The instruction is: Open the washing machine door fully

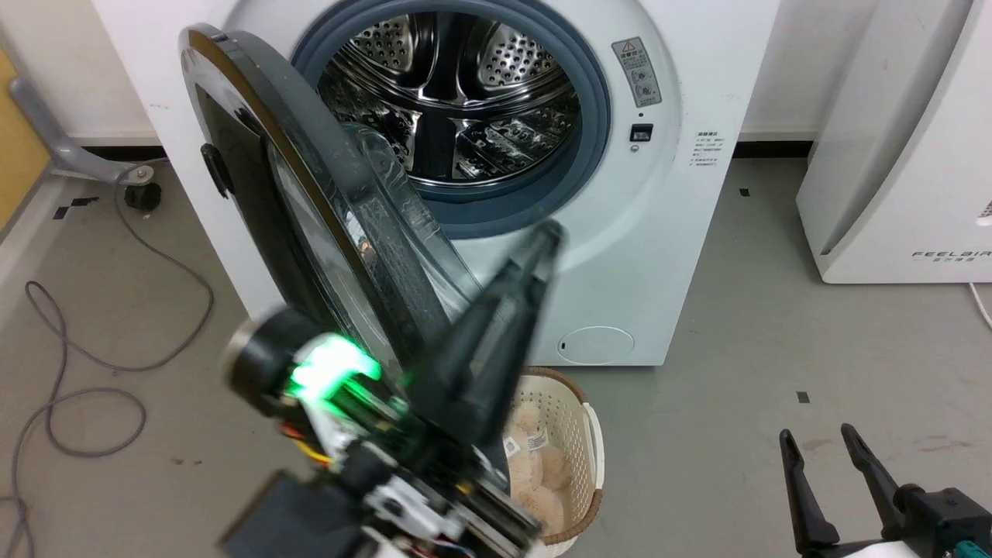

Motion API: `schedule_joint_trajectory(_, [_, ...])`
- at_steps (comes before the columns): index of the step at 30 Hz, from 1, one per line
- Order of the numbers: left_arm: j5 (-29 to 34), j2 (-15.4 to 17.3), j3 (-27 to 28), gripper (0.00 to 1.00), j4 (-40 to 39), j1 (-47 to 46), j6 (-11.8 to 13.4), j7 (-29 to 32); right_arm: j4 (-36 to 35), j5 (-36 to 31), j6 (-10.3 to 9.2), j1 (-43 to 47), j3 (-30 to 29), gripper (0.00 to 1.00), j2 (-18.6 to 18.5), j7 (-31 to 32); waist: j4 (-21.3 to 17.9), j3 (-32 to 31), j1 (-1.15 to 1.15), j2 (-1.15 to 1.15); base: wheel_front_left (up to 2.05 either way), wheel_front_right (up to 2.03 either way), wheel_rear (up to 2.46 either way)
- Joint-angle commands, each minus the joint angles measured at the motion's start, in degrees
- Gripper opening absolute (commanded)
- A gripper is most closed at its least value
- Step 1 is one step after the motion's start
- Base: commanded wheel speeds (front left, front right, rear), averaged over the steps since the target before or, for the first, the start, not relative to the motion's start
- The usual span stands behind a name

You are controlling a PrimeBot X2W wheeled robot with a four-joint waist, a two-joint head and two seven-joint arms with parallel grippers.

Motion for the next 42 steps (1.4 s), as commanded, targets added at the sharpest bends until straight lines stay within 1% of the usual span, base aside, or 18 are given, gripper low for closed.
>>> schedule_joint_trajectory(1, [-0.9,-0.3,-1.2,0.00,0.6,1.6,-0.5,1.1,0.3,0.1,0.03,0.1,-0.1,1.00,0.2,0.3,0.0,0.0,0.00,0.00,0.00,0.00,0.00])
schedule_joint_trajectory(7, [-4.4,-0.5,-7.6,0.00,4.3,6.3,-1.9,6.0,0.9,0.1,0.03,-0.2,0.1,1.00,0.2,0.3,-0.1,0.5,0.00,0.00,0.00,0.00,0.00])
schedule_joint_trajectory(13, [-6.3,0.5,-10.9,0.00,7.8,11.2,-1.3,11.2,1.6,0.5,0.03,-0.5,0.2,1.00,0.2,0.2,-0.1,1.1,0.00,0.00,0.00,0.00,0.00])
schedule_joint_trajectory(15, [-6.5,1.0,-11.3,0.00,9.2,12.3,-0.8,12.9,2.0,0.6,0.03,-0.6,0.3,1.00,0.2,0.2,-0.1,1.3,0.00,0.00,0.00,0.00,0.00])
schedule_joint_trajectory(20, [-6.4,1.9,-11.3,0.00,12.6,13.7,0.3,14.7,2.4,0.8,0.03,-0.9,0.5,1.00,0.2,0.1,-0.1,1.4,0.00,0.00,0.00,0.00,0.00])
schedule_joint_trajectory(25, [-5.8,1.6,-9.8,0.00,18.6,13.0,1.9,13.2,2.7,0.8,0.03,-1.3,0.7,1.00,0.2,0.0,-0.1,1.6,0.00,0.00,0.00,0.00,0.00])
schedule_joint_trajectory(28, [-5.6,0.7,-8.7,0.00,22.1,11.7,2.7,11.3,2.9,0.8,0.03,-1.6,1.0,1.00,0.2,0.1,-0.3,1.8,0.00,0.00,0.00,0.00,0.00])
schedule_joint_trajectory(29, [-5.4,-0.1,-7.6,0.00,24.8,10.5,3.7,9.5,3.2,0.9,0.03,-1.6,1.1,1.00,0.2,0.2,-0.6,1.8,0.00,0.00,0.00,0.00,0.00])
schedule_joint_trajectory(30, [-5.6,-0.3,-7.4,0.00,25.6,10.2,3.8,9.0,3.4,1.0,0.03,-1.6,1.1,1.00,0.2,0.2,-0.7,1.8,0.00,0.00,0.00,0.00,0.00])
schedule_joint_trajectory(36, [-6.0,-0.9,-5.8,0.00,29.2,10.0,5.6,6.6,4.1,1.8,0.03,-1.6,1.3,1.00,0.2,0.2,-1.3,1.5,0.00,0.00,0.00,0.00,0.00])
schedule_joint_trajectory(42, [-6.5,-0.7,-4.8,0.00,29.7,11.3,7.1,5.9,4.6,2.0,0.03,-1.3,1.3,1.00,0.2,0.1,-1.3,1.4,0.00,0.00,0.00,0.00,0.00])
